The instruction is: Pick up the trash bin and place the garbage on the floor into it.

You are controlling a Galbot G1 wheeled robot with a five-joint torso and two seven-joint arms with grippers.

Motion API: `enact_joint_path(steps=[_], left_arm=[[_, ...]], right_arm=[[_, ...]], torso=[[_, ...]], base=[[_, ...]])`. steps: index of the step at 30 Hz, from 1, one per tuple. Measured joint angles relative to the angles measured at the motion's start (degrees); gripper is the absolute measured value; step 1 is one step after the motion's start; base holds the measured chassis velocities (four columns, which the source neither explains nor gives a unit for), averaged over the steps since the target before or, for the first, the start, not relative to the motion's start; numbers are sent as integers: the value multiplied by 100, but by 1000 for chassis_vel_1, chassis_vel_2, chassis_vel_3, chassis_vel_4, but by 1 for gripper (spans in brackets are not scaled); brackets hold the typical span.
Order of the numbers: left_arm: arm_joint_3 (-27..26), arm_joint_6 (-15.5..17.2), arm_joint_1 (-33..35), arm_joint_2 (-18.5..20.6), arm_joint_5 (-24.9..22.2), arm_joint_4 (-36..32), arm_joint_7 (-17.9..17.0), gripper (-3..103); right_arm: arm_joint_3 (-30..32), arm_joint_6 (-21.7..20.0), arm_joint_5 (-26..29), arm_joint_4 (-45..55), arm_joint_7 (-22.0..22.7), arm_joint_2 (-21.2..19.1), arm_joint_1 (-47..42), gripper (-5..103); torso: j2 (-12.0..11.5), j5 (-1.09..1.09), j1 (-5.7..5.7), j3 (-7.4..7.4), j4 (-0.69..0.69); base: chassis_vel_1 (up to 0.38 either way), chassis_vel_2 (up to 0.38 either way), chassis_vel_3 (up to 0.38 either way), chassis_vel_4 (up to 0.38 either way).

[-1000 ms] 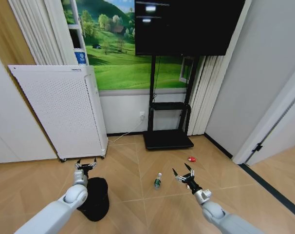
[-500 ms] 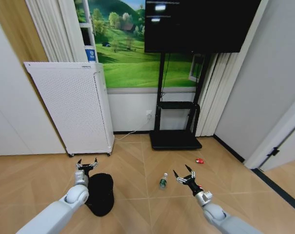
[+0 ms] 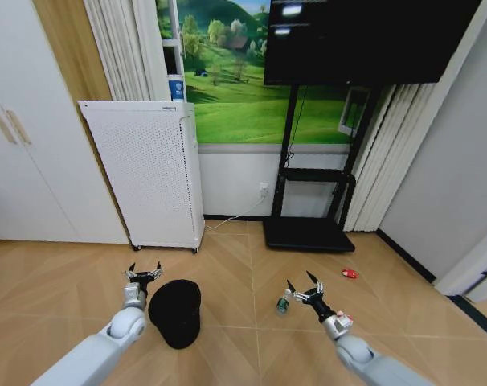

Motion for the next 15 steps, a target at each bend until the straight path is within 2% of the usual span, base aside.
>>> enact_joint_path(steps=[3,9,15], left_arm=[[-101,117,354,132,-199,-321,-200,100],[-278,211,1019,396,-268,-652,-285,100],[-221,209,1165,294,-218,-513,-251,100]], right_arm=[[22,2,-52,-13,1,13,-30,100],[33,4,-66,-41,18,86,-33,100],[13,13,-148,-62,93,164,-76,100]], torso=[[7,-1,2,5,2],[18,0,6,12,5],[27,0,9,19,2]], base=[[0,0,0,0],[0,0,0,0],[0,0,0,0]])
